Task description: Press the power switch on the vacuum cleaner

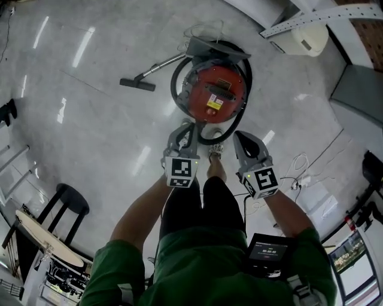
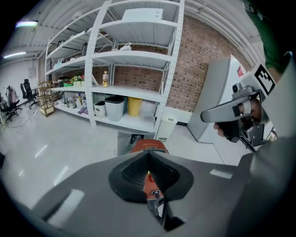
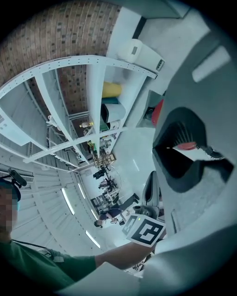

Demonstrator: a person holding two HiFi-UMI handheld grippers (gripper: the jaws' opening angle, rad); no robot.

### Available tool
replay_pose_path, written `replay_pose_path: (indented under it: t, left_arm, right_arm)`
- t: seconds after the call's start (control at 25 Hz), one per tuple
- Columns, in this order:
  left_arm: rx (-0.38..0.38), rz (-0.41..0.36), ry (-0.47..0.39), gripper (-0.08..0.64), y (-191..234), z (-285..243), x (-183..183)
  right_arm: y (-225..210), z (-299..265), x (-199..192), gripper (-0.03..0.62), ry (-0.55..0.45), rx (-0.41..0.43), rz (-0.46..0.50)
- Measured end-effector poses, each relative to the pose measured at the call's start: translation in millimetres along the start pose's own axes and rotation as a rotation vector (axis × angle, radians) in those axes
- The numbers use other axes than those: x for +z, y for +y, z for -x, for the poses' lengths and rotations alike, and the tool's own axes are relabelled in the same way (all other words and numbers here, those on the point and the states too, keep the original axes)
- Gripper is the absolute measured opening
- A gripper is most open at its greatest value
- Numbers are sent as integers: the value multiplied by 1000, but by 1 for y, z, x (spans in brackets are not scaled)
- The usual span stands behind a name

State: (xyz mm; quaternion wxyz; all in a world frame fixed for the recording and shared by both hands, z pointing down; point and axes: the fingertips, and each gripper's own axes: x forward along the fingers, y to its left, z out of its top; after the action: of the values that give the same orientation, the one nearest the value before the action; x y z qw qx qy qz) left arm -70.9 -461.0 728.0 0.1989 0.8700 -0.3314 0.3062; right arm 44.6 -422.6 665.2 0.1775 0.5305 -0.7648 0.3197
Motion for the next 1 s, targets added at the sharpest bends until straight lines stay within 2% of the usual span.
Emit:
replay_pose_path:
  t: [0.44, 0.88, 1.0]
  left_arm:
    - [-21, -9, 38, 7, 2, -53, -45]
    - [-34, -40, 96, 7, -5, -105, -92]
    - [-41, -44, 109, 8, -7, -112, -101]
  right_arm:
    - [-24, -43, -56, 3, 28, -9, -21]
    - [-47, -75, -115, 3, 105, -11, 27]
    - [-52, -80, -124, 3, 121, -15, 14]
